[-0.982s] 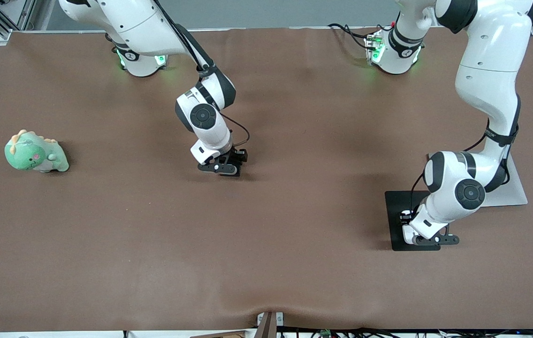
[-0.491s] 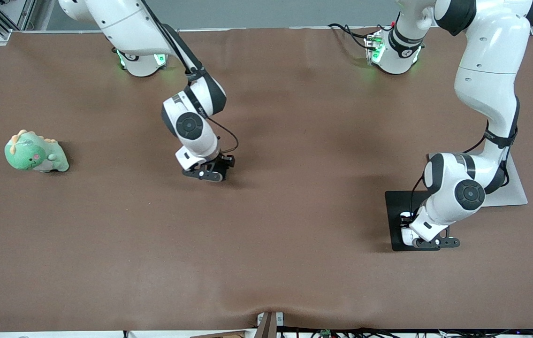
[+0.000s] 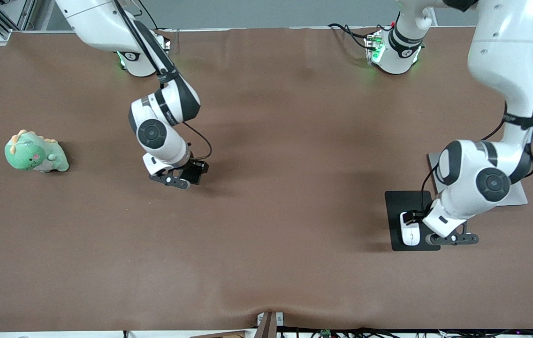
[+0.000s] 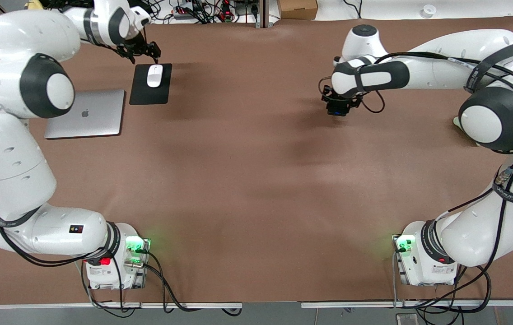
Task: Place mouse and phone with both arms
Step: 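Lower the mouse onto the pad while the right gripper grasps the phone, then open and raise the left gripper while the right gripper lifts the phone, then carry the phone beside the green plush and lower it with the right gripper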
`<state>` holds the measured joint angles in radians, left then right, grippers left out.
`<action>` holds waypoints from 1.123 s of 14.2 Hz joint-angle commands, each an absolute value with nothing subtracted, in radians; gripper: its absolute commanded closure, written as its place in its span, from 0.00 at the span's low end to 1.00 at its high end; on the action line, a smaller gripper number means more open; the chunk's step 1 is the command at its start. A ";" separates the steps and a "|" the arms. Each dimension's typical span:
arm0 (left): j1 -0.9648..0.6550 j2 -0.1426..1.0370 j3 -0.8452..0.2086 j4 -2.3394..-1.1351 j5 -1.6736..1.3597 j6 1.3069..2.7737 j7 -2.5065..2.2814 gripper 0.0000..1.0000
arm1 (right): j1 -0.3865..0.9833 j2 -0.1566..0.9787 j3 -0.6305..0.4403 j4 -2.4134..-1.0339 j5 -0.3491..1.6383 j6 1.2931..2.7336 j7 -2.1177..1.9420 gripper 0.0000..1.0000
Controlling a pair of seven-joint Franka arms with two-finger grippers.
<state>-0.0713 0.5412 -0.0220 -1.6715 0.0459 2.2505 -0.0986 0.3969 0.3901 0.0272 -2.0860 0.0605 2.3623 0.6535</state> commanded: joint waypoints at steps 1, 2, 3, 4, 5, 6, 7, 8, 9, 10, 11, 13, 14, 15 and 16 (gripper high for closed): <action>-0.064 0.396 -0.026 -1.730 0.052 2.104 -0.048 0.00 | 0.304 0.307 0.044 -2.190 0.048 2.373 0.548 1.00; -0.057 0.361 -0.026 -1.730 0.052 2.042 -0.035 0.00 | 0.284 0.298 0.043 -2.203 0.048 2.373 0.520 1.00; -0.055 0.330 -0.028 -1.727 0.051 1.987 -0.017 0.00 | 0.270 0.293 0.043 -2.216 0.048 2.375 0.502 1.00; -0.054 0.295 -0.026 -1.726 0.051 1.929 0.009 0.00 | 0.255 0.293 0.041 -2.226 0.048 2.375 0.489 1.00; -0.054 0.260 -0.026 -1.724 0.051 1.872 0.032 0.00 | 0.239 0.293 0.038 -2.233 0.048 2.375 0.476 1.00; -0.054 0.229 -0.026 -1.723 0.051 1.817 0.046 0.00 | 0.217 0.293 0.038 -2.240 0.048 2.375 0.450 1.00; -0.055 0.198 -0.026 -1.723 0.051 1.772 0.051 0.00 | 0.187 0.296 0.038 -2.243 0.048 2.375 0.413 1.00; -0.057 0.171 -0.028 -1.723 0.051 1.735 0.051 0.00 | 0.170 0.298 0.038 -2.244 0.048 2.375 0.391 1.00; -0.058 0.141 -0.029 -1.723 0.051 1.703 0.051 0.00 | 0.158 0.298 0.037 -2.256 0.048 2.375 0.373 1.00; -0.061 0.114 -0.034 -1.721 0.051 1.678 0.051 0.00 | 0.135 0.298 0.037 -2.261 0.046 2.375 0.344 1.00; -0.061 0.089 -0.038 -1.714 0.051 1.658 0.051 0.00 | 0.102 0.298 0.035 -2.264 0.046 2.375 0.292 1.00; -0.064 0.072 -0.040 -1.659 0.051 1.594 0.052 0.00 | 0.045 0.298 0.032 -2.267 0.045 2.378 0.207 1.00; -0.066 0.072 -0.040 -1.616 0.052 1.556 0.052 0.00 | 0.031 0.301 0.020 -2.269 0.043 2.385 0.190 1.00; -0.066 0.072 -0.038 -1.577 0.054 1.530 0.055 0.00 | 0.025 0.308 -0.001 -2.269 0.038 2.393 0.161 1.00; -0.066 0.074 -0.038 -1.547 0.054 1.522 0.070 0.00 | 0.012 0.316 -0.024 -2.269 0.025 2.407 0.120 1.00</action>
